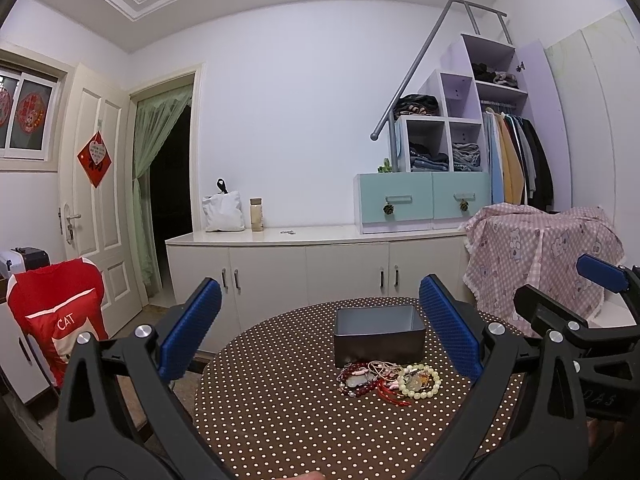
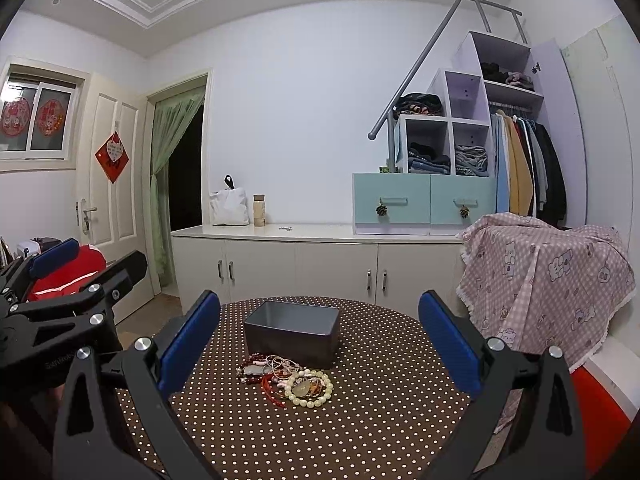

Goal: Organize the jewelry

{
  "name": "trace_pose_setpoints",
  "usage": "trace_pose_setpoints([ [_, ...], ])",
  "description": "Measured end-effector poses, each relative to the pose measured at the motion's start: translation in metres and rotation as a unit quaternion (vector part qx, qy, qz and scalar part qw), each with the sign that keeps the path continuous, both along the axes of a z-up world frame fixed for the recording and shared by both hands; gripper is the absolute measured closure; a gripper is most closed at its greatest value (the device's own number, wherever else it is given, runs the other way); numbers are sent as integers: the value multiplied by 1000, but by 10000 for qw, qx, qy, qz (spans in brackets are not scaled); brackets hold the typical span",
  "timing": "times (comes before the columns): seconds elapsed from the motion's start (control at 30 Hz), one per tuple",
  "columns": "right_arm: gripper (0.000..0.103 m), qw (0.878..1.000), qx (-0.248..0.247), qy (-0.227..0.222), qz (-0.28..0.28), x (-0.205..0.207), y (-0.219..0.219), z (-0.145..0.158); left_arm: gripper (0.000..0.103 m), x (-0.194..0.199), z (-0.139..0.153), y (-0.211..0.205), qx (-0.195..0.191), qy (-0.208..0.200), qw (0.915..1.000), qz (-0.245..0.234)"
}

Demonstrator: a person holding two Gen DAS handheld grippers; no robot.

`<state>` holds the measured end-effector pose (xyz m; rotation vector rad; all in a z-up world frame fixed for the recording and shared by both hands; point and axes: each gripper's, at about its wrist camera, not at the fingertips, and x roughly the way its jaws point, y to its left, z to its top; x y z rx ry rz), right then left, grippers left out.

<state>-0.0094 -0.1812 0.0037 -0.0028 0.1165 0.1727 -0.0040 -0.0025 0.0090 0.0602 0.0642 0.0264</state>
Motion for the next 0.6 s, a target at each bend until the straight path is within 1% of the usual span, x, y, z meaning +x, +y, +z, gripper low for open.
trace_pose_setpoints([
  [0.17,8,10000,-42,66,-48,6,0,0,6,8,1,-5,77,76,9999,14],
  [0.33,7,9997,-5,217,60,19,-2,-3,6,18,0,-6,31,148,9999,45],
  [0.5,7,9995,29,320,71,30,-2,-9,6,37,-4,-2,31,448,9989,159],
  [0.6,7,9991,80,421,53,39,-6,-12,6,52,-9,4,-102,719,9969,302],
])
